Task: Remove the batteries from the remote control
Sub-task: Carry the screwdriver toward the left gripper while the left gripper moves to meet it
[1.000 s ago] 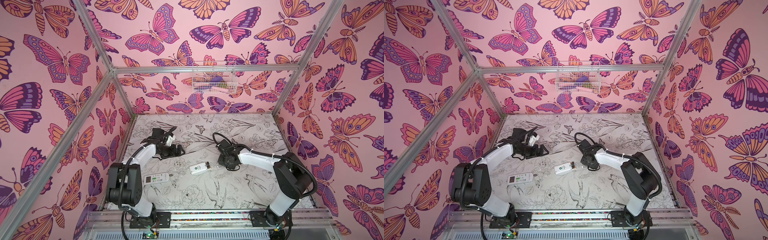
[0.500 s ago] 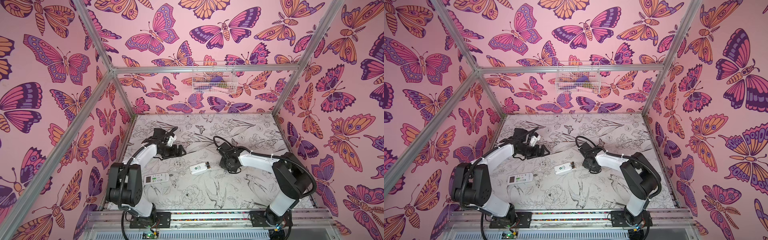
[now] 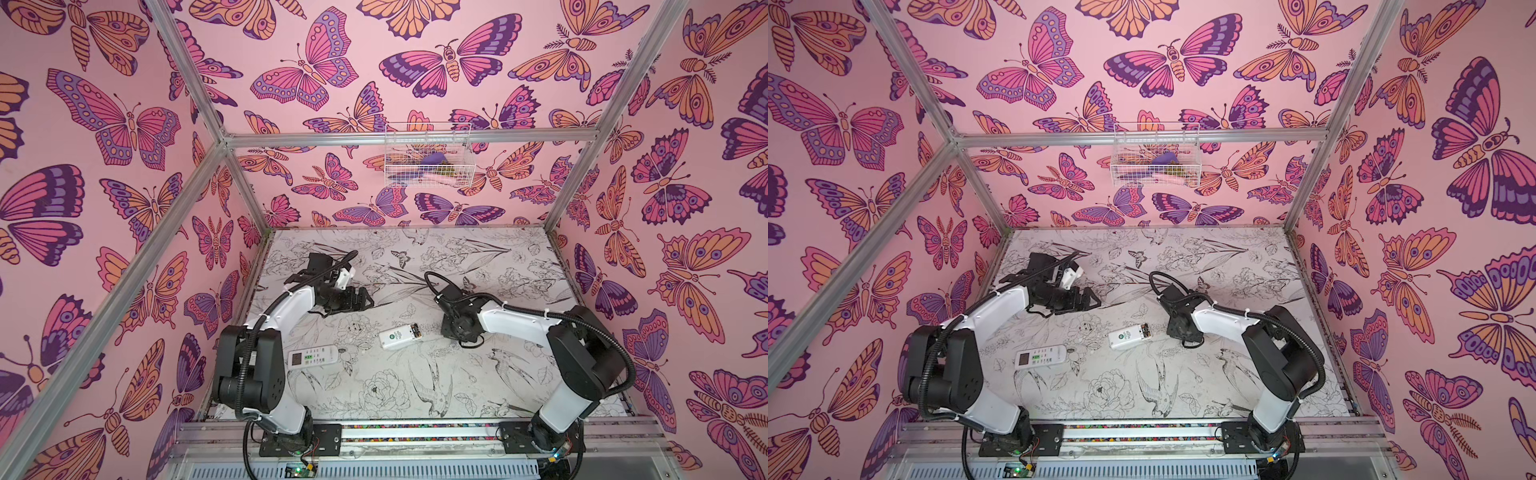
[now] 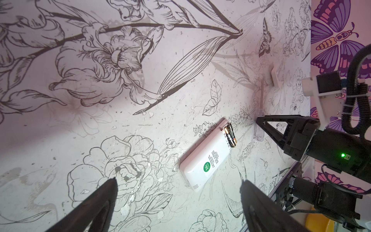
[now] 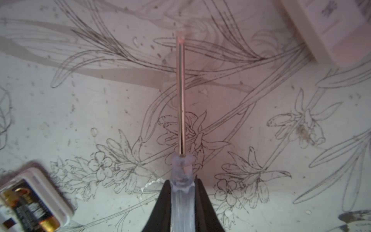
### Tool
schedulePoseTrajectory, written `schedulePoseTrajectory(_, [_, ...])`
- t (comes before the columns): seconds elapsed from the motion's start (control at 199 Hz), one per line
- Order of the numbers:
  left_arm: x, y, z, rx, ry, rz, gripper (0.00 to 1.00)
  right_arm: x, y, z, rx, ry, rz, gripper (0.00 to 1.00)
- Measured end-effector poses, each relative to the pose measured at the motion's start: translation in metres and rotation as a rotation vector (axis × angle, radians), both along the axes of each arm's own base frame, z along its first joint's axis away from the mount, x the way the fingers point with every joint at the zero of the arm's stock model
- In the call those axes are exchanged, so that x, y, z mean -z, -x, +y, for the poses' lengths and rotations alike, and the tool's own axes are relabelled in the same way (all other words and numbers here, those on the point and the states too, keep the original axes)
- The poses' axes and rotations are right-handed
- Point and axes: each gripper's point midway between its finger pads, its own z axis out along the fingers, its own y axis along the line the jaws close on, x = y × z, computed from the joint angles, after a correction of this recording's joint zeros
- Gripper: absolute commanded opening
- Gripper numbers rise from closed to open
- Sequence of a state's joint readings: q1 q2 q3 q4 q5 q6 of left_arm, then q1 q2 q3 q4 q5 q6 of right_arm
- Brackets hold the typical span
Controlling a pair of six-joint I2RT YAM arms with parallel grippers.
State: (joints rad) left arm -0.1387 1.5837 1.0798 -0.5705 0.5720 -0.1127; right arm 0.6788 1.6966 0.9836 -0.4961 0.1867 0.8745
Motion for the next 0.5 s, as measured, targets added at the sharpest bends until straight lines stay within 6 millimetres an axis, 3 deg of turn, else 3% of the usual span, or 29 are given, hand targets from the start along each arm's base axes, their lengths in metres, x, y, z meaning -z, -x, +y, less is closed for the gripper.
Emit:
schedulePoseTrajectory(0.11, [-0.007, 0.000, -0.001, 0.018, 0.004, -0.011, 0.97, -0.016, -0.008, 0.007, -0.097, -0.012, -0.052, 0.03])
schedulePoseTrajectory(0.236, [-0.029, -0.006, -0.002, 0.046, -0.001, -0.053, 0.97, -0.040, -0.020, 0.019, -0.204, -0.045, -0.136, 0.02])
schedulePoseTrajectory(0.496, [-0.122, -0.031, -0.016, 0.147, 0.050, -0.294, 0.97, -0.100, -0.034, 0.037, -0.400, -0.115, -0.337, 0.02])
